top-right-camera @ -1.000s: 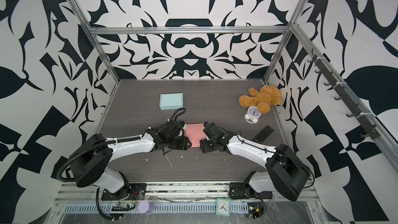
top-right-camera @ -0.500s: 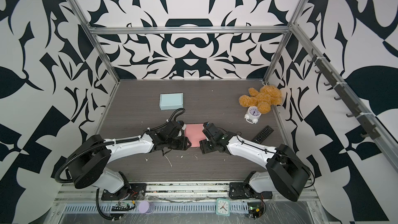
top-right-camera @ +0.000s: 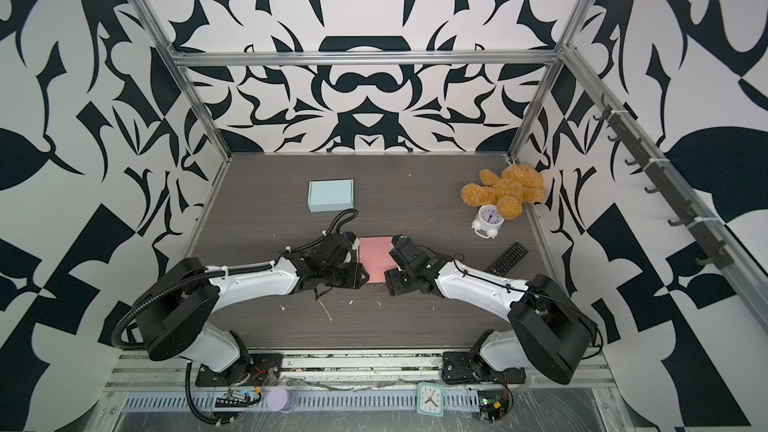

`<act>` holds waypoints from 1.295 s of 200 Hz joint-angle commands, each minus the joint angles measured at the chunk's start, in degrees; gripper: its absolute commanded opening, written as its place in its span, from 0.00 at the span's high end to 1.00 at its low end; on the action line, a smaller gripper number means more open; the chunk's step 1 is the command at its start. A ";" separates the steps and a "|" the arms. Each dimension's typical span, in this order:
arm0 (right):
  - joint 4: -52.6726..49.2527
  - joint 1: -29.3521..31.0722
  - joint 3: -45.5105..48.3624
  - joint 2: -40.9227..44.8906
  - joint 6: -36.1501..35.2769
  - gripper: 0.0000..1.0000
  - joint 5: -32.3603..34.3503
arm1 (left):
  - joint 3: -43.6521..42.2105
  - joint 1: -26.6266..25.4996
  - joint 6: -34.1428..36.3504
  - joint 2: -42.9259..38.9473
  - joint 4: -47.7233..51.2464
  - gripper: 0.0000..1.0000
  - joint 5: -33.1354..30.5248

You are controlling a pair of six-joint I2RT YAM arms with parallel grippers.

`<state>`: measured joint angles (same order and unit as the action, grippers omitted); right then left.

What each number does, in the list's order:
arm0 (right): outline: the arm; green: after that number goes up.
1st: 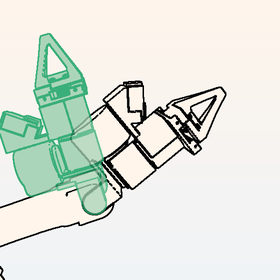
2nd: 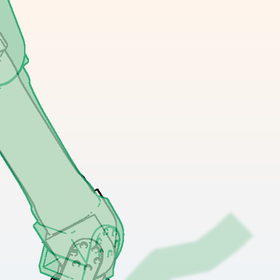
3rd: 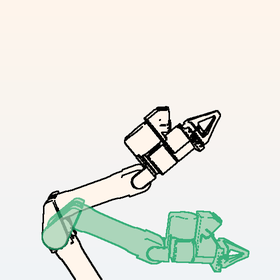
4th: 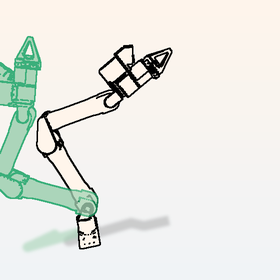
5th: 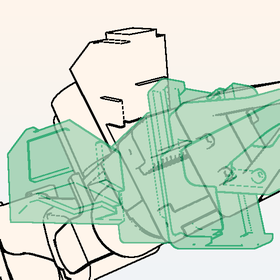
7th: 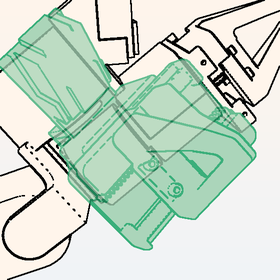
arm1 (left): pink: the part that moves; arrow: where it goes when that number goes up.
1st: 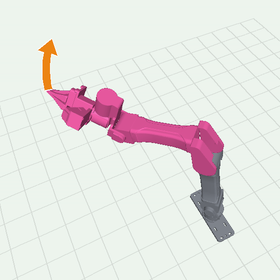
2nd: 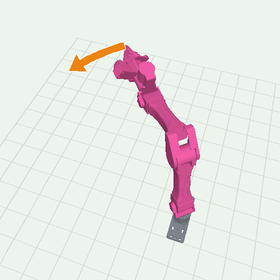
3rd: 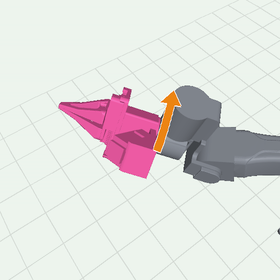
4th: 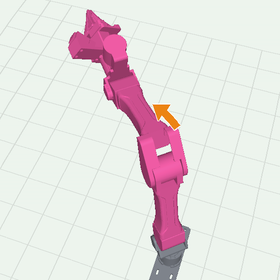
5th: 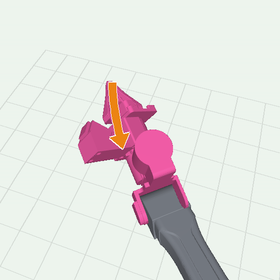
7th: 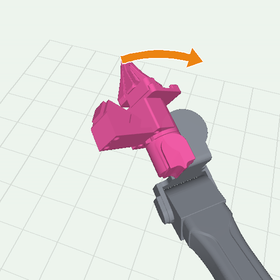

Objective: Fold the paper box

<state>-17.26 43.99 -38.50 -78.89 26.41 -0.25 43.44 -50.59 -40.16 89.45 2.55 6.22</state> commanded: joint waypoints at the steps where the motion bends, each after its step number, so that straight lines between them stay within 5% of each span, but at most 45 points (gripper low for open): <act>1: 1.96 0.29 -1.13 -0.36 -1.14 0.28 0.70 | -1.67 0.18 0.57 -0.45 -1.15 0.54 0.36; 69: 1.62 0.22 -1.73 -0.13 -1.73 0.27 1.16 | -2.21 2.99 3.20 -5.16 0.93 0.28 3.42; 207: -3.20 -2.24 -2.64 7.53 -1.01 0.21 -2.61 | 6.75 7.45 13.12 -7.97 13.97 0.31 0.06; 259: -1.83 -9.64 -4.89 6.27 -2.49 0.16 -7.73 | 16.53 15.62 18.35 0.92 13.61 0.30 8.71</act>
<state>-20.80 37.78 -40.16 -72.99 25.04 -4.43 56.18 -38.63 -25.02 85.84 15.53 9.91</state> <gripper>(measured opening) 0.820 0.700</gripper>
